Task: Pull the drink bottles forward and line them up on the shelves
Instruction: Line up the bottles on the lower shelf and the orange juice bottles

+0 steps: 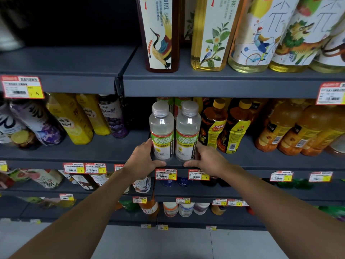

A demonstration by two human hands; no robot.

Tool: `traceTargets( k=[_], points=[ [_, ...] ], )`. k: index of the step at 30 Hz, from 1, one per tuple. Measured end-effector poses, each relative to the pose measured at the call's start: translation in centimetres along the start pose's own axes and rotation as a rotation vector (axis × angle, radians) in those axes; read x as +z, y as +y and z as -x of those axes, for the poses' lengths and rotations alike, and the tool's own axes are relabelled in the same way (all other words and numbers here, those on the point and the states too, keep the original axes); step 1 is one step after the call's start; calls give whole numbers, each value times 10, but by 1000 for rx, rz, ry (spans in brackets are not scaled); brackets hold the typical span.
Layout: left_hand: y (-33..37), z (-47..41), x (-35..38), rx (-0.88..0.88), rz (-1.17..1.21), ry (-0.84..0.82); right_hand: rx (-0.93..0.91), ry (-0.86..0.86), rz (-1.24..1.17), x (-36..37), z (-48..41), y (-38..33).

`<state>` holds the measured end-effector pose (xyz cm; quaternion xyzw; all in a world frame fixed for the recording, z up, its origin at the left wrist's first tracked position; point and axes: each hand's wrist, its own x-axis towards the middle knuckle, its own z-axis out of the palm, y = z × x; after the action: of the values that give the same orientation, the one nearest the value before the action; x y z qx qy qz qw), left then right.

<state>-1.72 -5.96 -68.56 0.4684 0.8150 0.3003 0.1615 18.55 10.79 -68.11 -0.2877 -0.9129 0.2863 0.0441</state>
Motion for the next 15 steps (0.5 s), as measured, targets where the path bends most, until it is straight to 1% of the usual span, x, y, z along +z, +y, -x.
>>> traceTargets(
  k=[4, 15],
  points=[
    [-1, -4, -3, -11, -77, 11, 3, -3, -13, 1, -2, 2],
    [-2, -2, -2, -15, -89, -20, 3, 20, 19, 3, 0, 0]
  ],
)
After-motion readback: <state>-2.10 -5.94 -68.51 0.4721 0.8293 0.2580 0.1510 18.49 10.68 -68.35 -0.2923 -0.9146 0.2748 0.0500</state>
